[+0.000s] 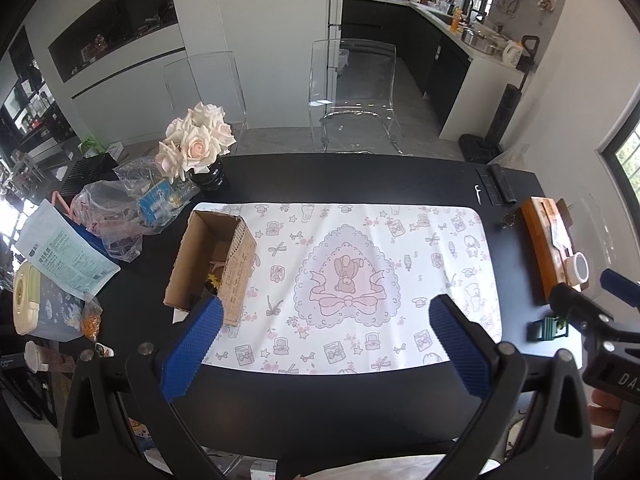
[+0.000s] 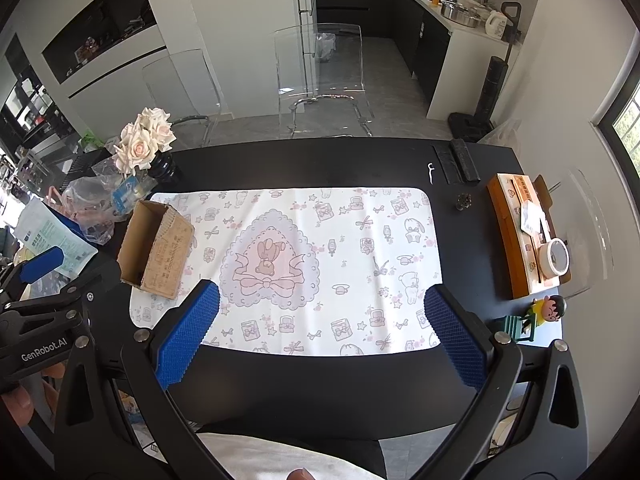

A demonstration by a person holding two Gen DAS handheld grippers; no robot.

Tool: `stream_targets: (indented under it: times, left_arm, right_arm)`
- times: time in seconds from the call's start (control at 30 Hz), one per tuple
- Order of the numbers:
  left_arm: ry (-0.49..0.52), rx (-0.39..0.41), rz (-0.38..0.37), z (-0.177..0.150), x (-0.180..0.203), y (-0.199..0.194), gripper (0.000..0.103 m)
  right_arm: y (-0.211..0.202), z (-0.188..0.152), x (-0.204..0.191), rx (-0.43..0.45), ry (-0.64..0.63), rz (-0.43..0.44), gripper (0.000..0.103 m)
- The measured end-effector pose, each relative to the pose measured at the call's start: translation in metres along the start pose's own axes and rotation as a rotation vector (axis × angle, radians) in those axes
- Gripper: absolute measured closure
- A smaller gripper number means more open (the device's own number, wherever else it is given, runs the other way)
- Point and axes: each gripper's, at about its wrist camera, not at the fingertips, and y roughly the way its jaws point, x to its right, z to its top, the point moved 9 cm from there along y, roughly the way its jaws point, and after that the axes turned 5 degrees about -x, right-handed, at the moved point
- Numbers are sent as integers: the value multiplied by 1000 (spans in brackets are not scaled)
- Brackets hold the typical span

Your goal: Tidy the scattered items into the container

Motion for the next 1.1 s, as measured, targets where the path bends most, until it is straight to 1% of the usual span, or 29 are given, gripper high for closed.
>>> stream_targets:
  times: [0.1,0.3,0.53,0.67,0.73,0.8,0.83,0.87,0.93,1.0,1.1]
  left_arm:
    - [5,-13,42,0,-2,3,0]
    - [-24,-47,2,-6,0,8,0]
    - [-29,-8,-13,-2,3,-1,0]
    - [-37,-2,-25,-1,4,-3,0]
    - [-30,4,-9,0,4,-3,0]
    - [-21,4,29,1,2,-3,0]
    - [-19,-6,32,0,2,-1,0]
    - [-18,-16,34,-1,2,1,0]
    - [-28,-30,8,-3,4,3,0]
    - [-20,-23,21,-3,4,3,0]
    - [-17,-17,14,-4,5,0,0]
  right_arm:
    - [1,1,-1,-3,-4,-1,0]
    - [2,1,-3,-6,-7,0,0]
    - [3,2,-2,-7,-3,-4,0]
    - [1,2,2,-6,-2,-3,0]
    - [1,2,0,-6,0,-4,0]
    - [1,1,0,-7,2,-4,0]
    - [1,1,0,-7,3,-4,0]
    - [1,1,0,-7,4,-5,0]
    - [1,0,1,-8,5,-6,0]
    - [1,0,1,-7,5,-6,0]
    - [-1,-2,3,-6,8,-6,0]
